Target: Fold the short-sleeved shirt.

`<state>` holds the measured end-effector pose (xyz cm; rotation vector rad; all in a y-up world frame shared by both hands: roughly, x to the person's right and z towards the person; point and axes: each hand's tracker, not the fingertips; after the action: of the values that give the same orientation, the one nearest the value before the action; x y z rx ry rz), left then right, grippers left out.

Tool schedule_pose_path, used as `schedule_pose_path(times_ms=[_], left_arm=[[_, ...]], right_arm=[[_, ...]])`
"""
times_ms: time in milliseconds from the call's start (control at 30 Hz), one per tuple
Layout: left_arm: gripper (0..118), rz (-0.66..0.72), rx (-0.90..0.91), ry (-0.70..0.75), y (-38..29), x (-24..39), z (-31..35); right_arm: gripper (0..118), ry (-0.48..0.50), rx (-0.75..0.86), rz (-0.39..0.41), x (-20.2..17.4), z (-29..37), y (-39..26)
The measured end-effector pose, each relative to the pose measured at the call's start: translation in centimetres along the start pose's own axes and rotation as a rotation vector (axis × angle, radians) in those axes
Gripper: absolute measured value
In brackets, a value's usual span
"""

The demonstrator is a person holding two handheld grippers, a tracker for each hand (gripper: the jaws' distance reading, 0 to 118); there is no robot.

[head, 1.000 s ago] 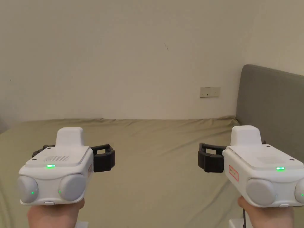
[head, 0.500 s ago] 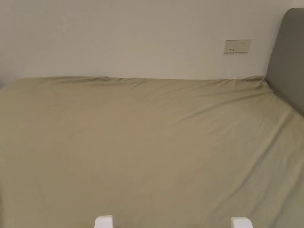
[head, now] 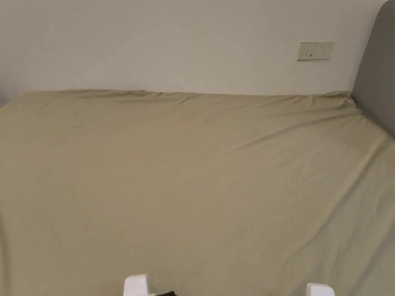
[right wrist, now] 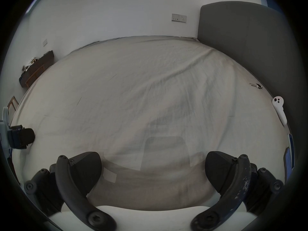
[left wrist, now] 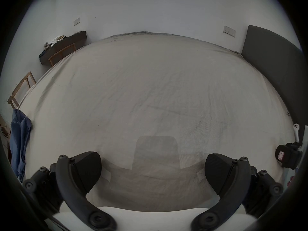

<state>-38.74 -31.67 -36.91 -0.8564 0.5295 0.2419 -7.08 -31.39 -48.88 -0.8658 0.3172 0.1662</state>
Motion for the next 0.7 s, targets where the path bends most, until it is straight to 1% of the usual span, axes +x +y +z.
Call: schedule_pose_path(times_ms=[33,700], left_arm=[[118,0.000,0.007,0.000,-0.2,0.1,0.1],[118,-0.004,0.005,0.003,-0.2,0.2,0.2]], right_arm=[[118,0.000,-0.001,-0.010,0.0,-0.1,-0.1],[118,0.006,0.002,-0.003,-0.4,1.1,0.1]])
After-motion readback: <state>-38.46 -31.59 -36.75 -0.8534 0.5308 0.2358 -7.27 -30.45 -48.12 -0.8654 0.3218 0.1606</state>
